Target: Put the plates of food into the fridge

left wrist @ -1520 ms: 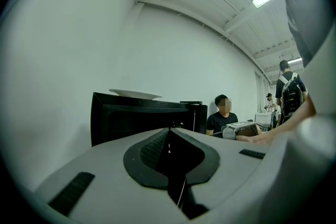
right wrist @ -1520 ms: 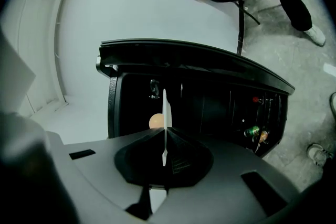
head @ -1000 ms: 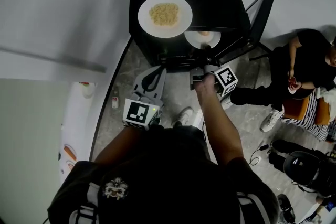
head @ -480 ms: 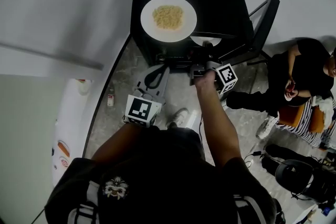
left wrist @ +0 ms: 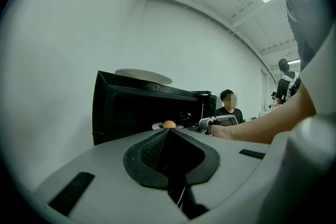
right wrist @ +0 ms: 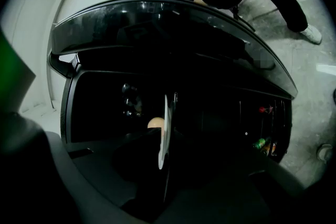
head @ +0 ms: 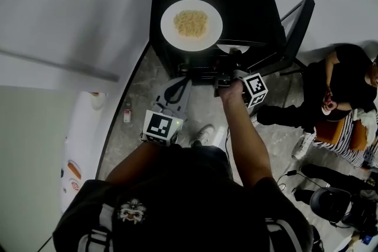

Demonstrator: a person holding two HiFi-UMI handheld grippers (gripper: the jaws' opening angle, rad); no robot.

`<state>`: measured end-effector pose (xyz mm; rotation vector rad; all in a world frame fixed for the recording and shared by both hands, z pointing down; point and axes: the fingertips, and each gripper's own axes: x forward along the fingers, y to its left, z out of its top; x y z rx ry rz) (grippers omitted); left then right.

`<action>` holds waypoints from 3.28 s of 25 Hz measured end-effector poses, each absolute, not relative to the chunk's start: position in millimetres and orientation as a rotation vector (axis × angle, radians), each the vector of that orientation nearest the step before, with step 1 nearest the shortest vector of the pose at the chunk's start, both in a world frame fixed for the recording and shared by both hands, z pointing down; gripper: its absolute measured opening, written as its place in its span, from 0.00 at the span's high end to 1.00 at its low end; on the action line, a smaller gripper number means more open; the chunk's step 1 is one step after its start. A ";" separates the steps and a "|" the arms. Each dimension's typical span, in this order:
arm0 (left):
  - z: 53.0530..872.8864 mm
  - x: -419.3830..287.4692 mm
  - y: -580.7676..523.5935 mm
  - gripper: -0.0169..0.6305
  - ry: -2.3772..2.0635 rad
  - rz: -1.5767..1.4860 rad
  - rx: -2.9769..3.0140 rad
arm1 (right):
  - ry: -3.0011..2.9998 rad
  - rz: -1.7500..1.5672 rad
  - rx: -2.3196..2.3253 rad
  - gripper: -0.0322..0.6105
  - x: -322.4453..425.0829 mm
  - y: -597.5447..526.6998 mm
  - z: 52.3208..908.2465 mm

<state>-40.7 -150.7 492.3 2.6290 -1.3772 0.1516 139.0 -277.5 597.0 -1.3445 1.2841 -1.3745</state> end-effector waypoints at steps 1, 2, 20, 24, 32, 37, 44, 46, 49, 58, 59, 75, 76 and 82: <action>491.0 -41.0 -150.7 0.94 -1.378 0.151 2.628 | 1.295 -1.365 -1.353 0.78 140.1 -276.1 595.4; 489.5 -41.3 -150.8 0.94 -1.378 0.152 2.626 | 1.316 -1.354 -1.362 0.75 140.8 -273.8 592.8; 475.3 -34.3 -152.8 0.94 -1.349 0.110 2.661 | 2.237 -0.647 -1.616 0.88 127.1 -159.7 493.8; 465.4 -27.6 -151.2 0.94 -1.332 0.087 2.680 | 2.382 -0.377 -1.704 0.90 118.8 -144.2 466.5; 433.9 -27.9 -147.2 0.94 -1.368 0.031 2.721 | 2.473 -0.045 -1.745 0.91 101.0 -129.1 418.7; 417.5 -37.7 -149.1 0.94 -1.514 0.007 2.702 | 2.486 0.045 -1.728 0.91 95.6 -127.8 402.1; 406.2 -34.4 -151.9 0.94 -1.512 -0.066 2.676 | 2.446 -0.047 -1.663 0.91 92.4 -127.6 400.9; 402.9 -38.9 -155.3 0.94 -1.537 -0.091 2.652 | 2.435 -0.050 -1.664 0.91 92.3 -125.4 400.9; 398.7 -46.1 -157.1 0.94 -1.536 -0.187 2.592 | 2.430 -0.060 -1.658 0.91 93.5 -122.2 402.6; 388.4 -60.5 -164.5 0.86 -1.307 -0.575 2.237 | 2.525 -0.071 -1.577 0.91 91.6 -119.6 415.6; 387.4 -61.1 -165.6 0.81 -1.277 -0.617 2.189 | 2.531 -0.067 -1.564 0.91 90.6 -119.5 414.2; 401.6 -63.9 -208.2 0.68 -0.815 -1.124 1.496 | 2.479 -0.119 -1.532 0.91 120.9 -109.3 410.6; 402.4 -63.2 -210.0 0.68 -0.824 -1.123 1.487 | 2.481 -0.134 -1.536 0.91 124.5 -109.8 412.4; 413.2 -65.2 -221.3 0.68 -0.914 -1.116 1.383 | 2.542 -0.232 -1.529 0.91 137.0 -104.5 434.6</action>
